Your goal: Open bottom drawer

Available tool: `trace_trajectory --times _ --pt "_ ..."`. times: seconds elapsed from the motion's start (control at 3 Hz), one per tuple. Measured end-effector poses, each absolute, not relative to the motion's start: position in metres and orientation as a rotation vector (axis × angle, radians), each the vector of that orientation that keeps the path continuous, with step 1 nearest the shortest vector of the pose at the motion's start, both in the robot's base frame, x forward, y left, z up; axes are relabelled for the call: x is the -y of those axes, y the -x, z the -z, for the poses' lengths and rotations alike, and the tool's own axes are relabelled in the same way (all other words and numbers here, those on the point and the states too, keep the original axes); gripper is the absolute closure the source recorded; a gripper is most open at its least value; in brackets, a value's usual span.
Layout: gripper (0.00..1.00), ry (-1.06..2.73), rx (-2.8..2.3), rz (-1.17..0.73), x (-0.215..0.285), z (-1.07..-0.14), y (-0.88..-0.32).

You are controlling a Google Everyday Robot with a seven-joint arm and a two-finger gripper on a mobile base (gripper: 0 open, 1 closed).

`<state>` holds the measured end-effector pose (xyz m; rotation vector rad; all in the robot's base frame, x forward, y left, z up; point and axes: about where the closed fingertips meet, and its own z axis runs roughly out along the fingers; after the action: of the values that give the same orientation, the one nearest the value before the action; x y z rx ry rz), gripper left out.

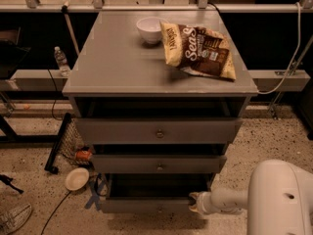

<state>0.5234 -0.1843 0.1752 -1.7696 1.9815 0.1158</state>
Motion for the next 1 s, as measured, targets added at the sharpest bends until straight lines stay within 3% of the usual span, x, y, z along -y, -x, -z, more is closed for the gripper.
trace_trajectory --times 0.33,0.67,1.0 --pt "1.00 1.770 -1.982 -0.116 0.184 -0.176 -0.523" --pt "1.00 1.710 -2.032 -0.161 0.191 -0.169 -0.485" --pt "0.82 1.711 -2.032 -0.164 0.189 -0.169 -0.484"
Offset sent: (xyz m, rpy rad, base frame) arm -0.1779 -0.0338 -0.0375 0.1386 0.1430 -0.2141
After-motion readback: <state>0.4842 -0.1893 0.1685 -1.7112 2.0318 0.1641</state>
